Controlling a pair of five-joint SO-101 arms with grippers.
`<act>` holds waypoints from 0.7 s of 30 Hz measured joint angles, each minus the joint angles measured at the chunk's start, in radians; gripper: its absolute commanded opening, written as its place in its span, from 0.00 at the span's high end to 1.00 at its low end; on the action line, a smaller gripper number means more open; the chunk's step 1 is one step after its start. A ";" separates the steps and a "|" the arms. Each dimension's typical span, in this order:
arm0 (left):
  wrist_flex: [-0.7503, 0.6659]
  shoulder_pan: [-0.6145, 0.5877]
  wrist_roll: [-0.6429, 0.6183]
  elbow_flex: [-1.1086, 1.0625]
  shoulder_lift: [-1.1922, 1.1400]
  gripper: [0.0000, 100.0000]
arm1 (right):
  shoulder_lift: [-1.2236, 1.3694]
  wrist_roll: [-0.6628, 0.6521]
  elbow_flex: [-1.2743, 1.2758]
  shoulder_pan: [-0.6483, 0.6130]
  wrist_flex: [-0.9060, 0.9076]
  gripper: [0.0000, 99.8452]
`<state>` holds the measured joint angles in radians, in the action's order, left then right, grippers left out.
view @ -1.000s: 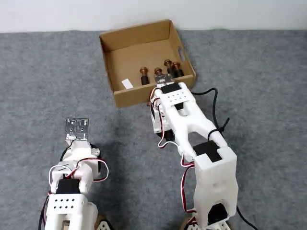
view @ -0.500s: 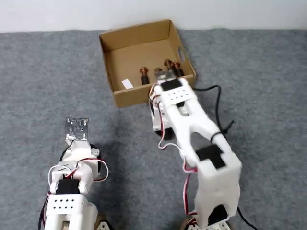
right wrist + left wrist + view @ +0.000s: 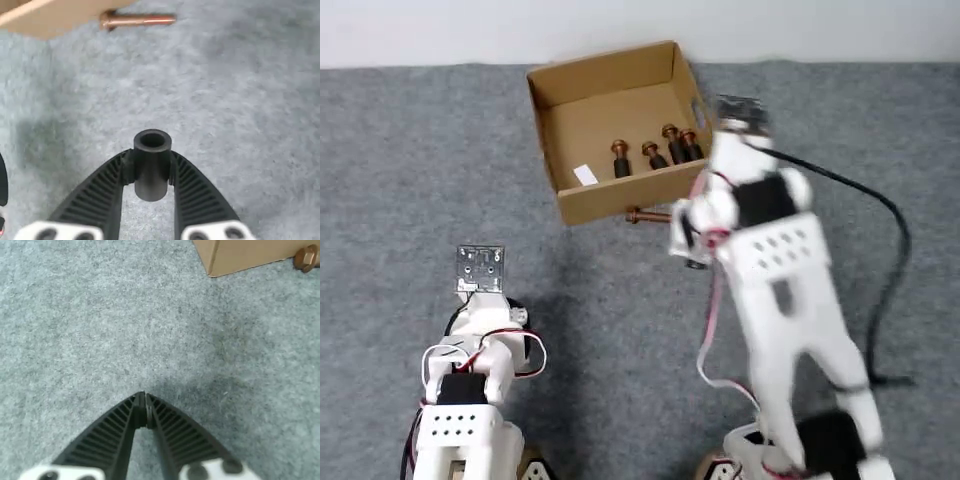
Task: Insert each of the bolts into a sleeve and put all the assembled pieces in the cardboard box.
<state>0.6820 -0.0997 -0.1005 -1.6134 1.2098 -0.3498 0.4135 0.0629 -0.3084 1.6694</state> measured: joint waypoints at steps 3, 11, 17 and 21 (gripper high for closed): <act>-0.003 0.025 -0.006 0.000 0.000 0.99 | -0.163 0.005 0.153 0.083 -0.044 0.99; -0.026 0.129 -0.118 0.002 0.000 0.99 | -0.649 0.005 0.646 0.270 -0.235 0.99; -0.026 0.210 -0.120 0.094 0.000 0.99 | -0.959 -0.032 0.896 0.344 -0.241 0.99; 0.008 0.232 -0.143 0.209 -0.002 0.99 | -1.137 -0.068 1.026 0.390 -0.241 0.99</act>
<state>0.6897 0.1320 -0.2432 -1.4047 1.2083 -1.4868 0.3460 1.0894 0.0813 1.4285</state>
